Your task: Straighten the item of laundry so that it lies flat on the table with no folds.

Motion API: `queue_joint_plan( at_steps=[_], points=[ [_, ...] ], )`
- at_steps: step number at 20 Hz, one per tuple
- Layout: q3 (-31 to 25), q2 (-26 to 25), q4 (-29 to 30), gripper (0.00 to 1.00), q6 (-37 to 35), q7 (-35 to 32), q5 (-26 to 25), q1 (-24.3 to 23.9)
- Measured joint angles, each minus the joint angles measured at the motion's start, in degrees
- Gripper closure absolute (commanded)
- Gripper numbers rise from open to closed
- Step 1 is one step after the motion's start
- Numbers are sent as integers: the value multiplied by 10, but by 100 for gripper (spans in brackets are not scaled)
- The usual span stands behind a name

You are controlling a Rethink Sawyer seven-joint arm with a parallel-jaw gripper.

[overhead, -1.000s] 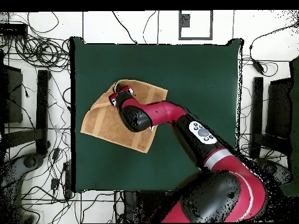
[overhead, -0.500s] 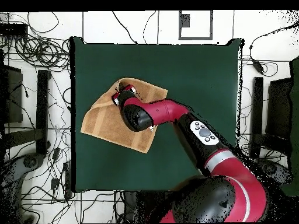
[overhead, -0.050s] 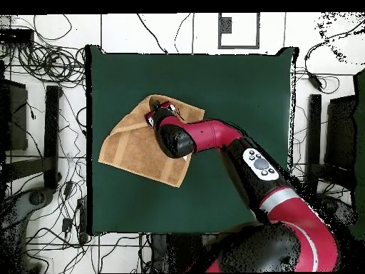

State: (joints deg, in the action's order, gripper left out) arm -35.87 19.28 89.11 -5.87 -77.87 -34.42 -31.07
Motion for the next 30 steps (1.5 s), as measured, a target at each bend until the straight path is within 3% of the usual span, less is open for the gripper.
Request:
queue_joint_plan(
  at_steps=[14, 30],
  points=[
    [-2, -7, 0, 100, -1, 0, 3, -4],
    [-5, -20, -5, 100, -58, 0, 3, 11]
  ],
)
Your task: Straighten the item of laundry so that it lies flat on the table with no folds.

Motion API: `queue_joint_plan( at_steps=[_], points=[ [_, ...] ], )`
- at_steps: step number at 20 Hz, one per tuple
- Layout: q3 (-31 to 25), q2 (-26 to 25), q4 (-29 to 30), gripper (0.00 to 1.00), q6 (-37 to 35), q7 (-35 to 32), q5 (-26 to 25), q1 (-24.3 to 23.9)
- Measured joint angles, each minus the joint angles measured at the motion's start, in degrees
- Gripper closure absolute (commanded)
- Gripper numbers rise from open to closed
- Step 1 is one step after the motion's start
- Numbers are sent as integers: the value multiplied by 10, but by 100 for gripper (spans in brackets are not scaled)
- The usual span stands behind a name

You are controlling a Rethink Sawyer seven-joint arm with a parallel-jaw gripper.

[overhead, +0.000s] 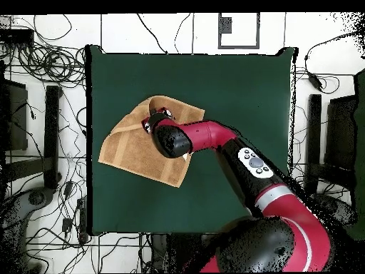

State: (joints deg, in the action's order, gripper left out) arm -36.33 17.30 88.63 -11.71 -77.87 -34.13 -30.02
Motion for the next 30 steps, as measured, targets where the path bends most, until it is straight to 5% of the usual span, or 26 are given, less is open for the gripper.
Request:
queue_joint_plan(
  at_steps=[16, 21, 30],
  points=[
    [-4, -15, -6, 100, -8, 0, 0, 1],
    [-46, -33, -5, 100, 3, 0, -1, -30],
    [-170, -148, -5, 100, 79, 0, -21, -117]
  ],
)
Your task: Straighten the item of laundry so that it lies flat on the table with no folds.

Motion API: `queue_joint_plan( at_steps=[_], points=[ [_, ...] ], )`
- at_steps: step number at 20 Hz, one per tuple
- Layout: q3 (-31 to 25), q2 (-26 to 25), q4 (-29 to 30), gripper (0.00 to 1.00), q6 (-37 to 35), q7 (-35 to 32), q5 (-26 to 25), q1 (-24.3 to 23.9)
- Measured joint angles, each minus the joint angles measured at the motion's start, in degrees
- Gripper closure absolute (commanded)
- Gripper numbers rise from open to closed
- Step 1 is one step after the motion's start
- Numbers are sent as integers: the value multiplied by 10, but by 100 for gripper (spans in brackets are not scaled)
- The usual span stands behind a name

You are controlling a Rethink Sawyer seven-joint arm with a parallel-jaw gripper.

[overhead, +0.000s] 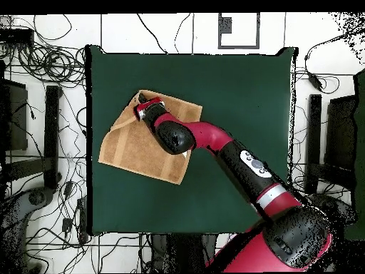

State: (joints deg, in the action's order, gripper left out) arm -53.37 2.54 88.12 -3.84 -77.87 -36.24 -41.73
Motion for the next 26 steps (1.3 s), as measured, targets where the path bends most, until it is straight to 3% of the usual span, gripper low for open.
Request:
queue_joint_plan(
  at_steps=[6, 12, 16, 17, 23, 26],
  points=[
    [-23, -28, 0, 100, 3, 0, -13, 4],
    [-22, -23, 0, 100, 3, 0, -16, 26],
    [34, 11, -13, 100, 3, 0, -15, 81],
    [102, 38, -32, 100, 9, -3, -7, 140],
    [267, 120, -76, 100, 37, -40, 48, 304],
    [421, 142, -115, 100, 36, -93, 107, 434]
  ],
)
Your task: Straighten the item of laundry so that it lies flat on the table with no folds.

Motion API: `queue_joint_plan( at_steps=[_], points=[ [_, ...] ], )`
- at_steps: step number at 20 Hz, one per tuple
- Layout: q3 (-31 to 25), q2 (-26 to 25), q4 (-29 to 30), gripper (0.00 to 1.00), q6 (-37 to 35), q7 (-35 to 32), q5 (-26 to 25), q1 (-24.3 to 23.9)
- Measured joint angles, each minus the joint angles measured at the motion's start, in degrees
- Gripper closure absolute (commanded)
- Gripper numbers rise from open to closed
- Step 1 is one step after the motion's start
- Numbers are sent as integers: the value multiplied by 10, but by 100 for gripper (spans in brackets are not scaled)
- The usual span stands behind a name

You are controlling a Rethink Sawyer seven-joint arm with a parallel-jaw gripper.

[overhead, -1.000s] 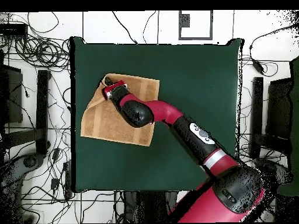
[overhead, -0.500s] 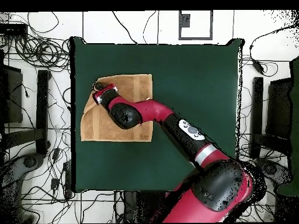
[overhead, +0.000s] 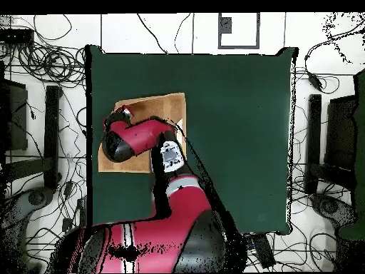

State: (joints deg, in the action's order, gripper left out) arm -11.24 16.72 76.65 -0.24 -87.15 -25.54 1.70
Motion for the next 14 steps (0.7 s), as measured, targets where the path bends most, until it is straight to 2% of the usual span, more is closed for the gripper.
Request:
queue_joint_plan(
  at_steps=[4, 6, 7, 14],
  points=[
    [104, -4, -22, 100, 0, -45, 46, 74],
    [130, -6, -26, 100, 0, -57, 56, 84],
    [154, -7, -28, 100, 0, -64, 65, 87],
    [224, -7, -29, 100, 0, -67, 71, 56]
  ],
)
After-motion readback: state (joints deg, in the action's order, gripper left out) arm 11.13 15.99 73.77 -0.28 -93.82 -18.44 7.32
